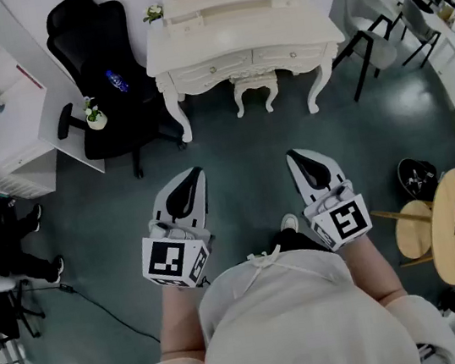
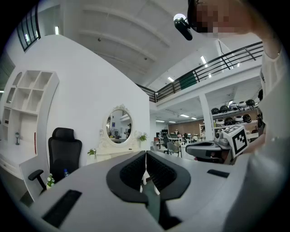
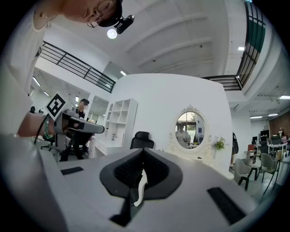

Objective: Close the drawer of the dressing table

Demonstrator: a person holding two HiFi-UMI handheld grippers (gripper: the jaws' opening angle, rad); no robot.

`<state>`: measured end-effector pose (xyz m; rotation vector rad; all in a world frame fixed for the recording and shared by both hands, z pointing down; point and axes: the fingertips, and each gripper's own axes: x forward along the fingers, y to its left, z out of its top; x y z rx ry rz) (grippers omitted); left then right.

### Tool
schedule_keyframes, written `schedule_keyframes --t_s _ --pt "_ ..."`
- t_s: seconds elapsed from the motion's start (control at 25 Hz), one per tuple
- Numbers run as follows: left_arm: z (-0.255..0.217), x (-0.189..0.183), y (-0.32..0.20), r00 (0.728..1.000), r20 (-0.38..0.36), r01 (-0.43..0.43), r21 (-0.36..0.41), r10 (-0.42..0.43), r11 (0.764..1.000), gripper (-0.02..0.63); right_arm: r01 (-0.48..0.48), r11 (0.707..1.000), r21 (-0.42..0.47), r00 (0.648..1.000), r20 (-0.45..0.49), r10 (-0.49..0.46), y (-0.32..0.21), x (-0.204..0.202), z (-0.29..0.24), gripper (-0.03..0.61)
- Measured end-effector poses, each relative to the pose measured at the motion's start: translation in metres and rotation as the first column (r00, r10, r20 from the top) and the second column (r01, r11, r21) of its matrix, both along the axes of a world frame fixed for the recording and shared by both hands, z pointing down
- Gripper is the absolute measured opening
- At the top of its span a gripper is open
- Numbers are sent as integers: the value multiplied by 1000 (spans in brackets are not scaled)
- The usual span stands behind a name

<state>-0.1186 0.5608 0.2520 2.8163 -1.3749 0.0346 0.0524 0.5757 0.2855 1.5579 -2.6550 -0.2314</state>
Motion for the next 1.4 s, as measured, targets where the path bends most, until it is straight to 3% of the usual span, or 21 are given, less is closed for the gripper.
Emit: schedule_keyframes --t_s 0.68,0.72,0.8,1.12,1.4 --pt "10 -9 -5 1000 -19 3 -11 -3 1000 21 -38 999 -19 999 30 39 -9 -10 11 5" --pt "11 -11 -7 1000 -25 17 -6 -17 1000 36 -41 999 -25 999 28 42 -10 -11 13 5" --pt "12 -14 -12 999 -34 25 -3 -25 1000 324 -43 998 -37 999 29 44 -15 -12 16 6" --pt "31 -12 -47 996 -20 85 -45 -86 995 334 -2 999 -51 1000 12 2 -55 -9 26 6" --pt "52 7 -124 988 10 152 -104 -152 983 334 58 995 -87 998 18 -56 -142 16 40 6"
